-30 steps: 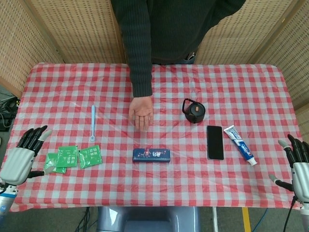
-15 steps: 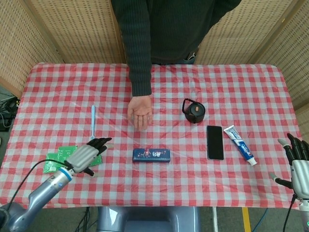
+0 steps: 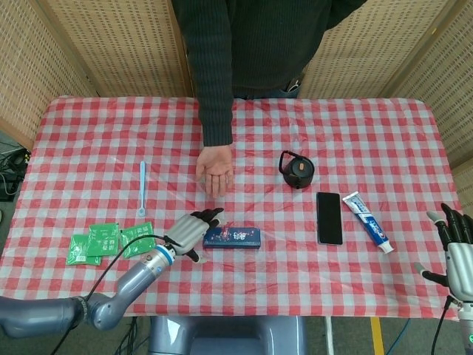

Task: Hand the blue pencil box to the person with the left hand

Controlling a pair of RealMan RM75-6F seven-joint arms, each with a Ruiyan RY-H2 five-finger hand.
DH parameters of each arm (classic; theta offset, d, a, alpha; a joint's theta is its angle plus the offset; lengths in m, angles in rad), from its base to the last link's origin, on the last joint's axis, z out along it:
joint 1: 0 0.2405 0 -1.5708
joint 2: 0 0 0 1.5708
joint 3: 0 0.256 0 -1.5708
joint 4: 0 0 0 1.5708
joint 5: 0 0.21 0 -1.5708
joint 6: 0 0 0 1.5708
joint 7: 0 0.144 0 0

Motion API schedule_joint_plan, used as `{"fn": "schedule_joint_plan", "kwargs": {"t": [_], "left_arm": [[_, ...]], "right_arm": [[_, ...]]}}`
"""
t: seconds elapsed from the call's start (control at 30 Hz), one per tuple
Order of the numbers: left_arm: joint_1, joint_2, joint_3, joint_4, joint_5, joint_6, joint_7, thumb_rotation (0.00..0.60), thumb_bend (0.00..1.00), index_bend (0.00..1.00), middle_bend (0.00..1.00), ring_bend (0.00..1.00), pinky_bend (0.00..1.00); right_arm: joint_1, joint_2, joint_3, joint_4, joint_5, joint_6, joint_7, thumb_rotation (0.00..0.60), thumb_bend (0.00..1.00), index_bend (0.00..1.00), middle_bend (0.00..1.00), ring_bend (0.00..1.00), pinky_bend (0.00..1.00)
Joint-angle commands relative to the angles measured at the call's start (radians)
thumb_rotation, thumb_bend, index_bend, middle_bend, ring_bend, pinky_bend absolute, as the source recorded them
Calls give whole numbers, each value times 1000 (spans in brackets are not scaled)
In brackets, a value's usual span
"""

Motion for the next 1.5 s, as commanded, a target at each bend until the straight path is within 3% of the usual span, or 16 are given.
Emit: {"fn": "schedule_joint_plan", "kwargs": {"t": [0.03, 0.33, 0.57, 0.63, 0.7, 0.83, 1.2, 1.37, 1.5], "left_arm": [[-85, -84, -29, 45, -129, 23, 83, 600, 0, 189, 21, 88, 184], [-218, -174, -41, 120, -318, 62, 200, 600, 0, 190, 25, 116, 204], [-271, -220, -18, 171, -393, 92, 257, 600, 31, 253, 128, 247, 336], [-278, -230, -19, 179, -394, 110, 261, 600, 86, 334, 209, 319, 389], [-279, -243, -14, 189, -369, 146, 265, 600, 141, 482, 344, 430, 460], [-279, -246, -2, 179, -351, 187, 285, 600, 189, 660, 493, 551, 500], [-251, -116, 15, -8, -269, 236, 281, 600, 215, 683, 509, 566, 509], [-222, 2, 32, -140, -138, 272, 255, 600, 214, 683, 509, 566, 517], [-210, 80, 12, -188, -73, 311, 248, 600, 199, 683, 509, 566, 520]], "right_arm": [[0, 1, 2, 2, 4, -1, 4, 600, 0, 165, 0, 0, 0], [3, 6, 12, 13, 28, -14, 33, 600, 0, 165, 0, 0, 0], [4, 14, 16, 18, 43, -25, 63, 600, 0, 165, 0, 0, 0], [4, 17, 18, 19, 46, -27, 72, 600, 0, 165, 0, 0, 0], [4, 18, 20, 21, 49, -27, 77, 600, 0, 165, 0, 0, 0], [5, 19, 20, 23, 50, -30, 82, 600, 0, 165, 0, 0, 0], [6, 11, 18, 21, 46, -27, 61, 600, 0, 165, 0, 0, 0], [7, 8, 16, 20, 46, -29, 49, 600, 0, 165, 0, 0, 0], [8, 5, 16, 22, 49, -31, 40, 600, 0, 165, 0, 0, 0]]}}
